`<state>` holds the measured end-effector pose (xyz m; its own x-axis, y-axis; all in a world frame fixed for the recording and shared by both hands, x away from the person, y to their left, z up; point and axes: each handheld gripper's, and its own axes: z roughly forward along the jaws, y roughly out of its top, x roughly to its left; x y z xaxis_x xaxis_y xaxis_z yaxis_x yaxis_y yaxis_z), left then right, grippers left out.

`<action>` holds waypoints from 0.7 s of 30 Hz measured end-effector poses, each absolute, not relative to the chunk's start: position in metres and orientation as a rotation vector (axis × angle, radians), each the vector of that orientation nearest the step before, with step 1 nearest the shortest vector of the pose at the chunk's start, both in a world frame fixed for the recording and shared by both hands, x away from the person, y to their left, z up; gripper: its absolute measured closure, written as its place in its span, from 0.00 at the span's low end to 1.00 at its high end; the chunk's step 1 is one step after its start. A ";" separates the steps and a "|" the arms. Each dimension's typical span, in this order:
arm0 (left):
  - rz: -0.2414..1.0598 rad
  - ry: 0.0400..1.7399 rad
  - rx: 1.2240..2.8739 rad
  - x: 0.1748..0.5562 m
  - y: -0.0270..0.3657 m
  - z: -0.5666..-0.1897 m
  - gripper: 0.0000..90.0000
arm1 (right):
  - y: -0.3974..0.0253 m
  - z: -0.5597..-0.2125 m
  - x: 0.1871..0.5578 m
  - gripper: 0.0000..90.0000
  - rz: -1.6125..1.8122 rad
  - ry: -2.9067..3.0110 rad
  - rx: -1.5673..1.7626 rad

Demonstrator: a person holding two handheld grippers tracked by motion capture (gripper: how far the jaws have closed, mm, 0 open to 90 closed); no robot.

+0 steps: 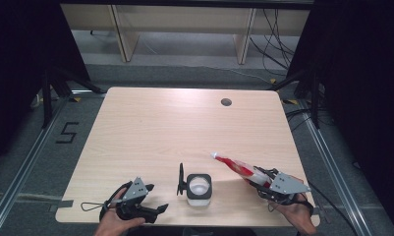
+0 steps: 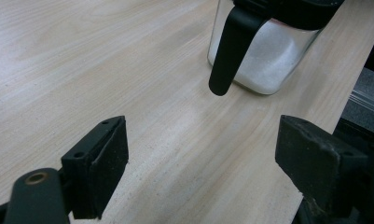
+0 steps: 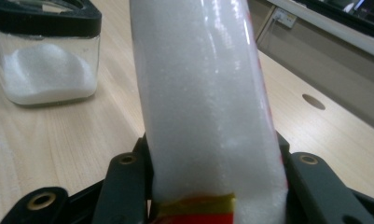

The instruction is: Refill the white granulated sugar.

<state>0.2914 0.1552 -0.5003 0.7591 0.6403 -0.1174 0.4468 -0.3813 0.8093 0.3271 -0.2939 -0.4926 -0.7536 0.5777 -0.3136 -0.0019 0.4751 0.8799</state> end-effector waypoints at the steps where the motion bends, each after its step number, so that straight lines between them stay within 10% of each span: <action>1: 0.281 0.789 2.059 0.293 0.157 -0.499 0.19 | -0.296 -0.494 0.327 0.64 1.297 2.122 0.509; 21: 0.271 0.805 2.038 0.292 0.157 -0.500 0.19 | -0.319 -0.501 0.330 0.64 1.453 2.070 0.753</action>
<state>0.2919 0.1572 -0.5000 0.7640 0.6353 -0.1128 0.4382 -0.3825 0.8134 0.3304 -0.3191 -0.5012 -0.7237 0.6851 -0.0834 0.1545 0.2786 0.9479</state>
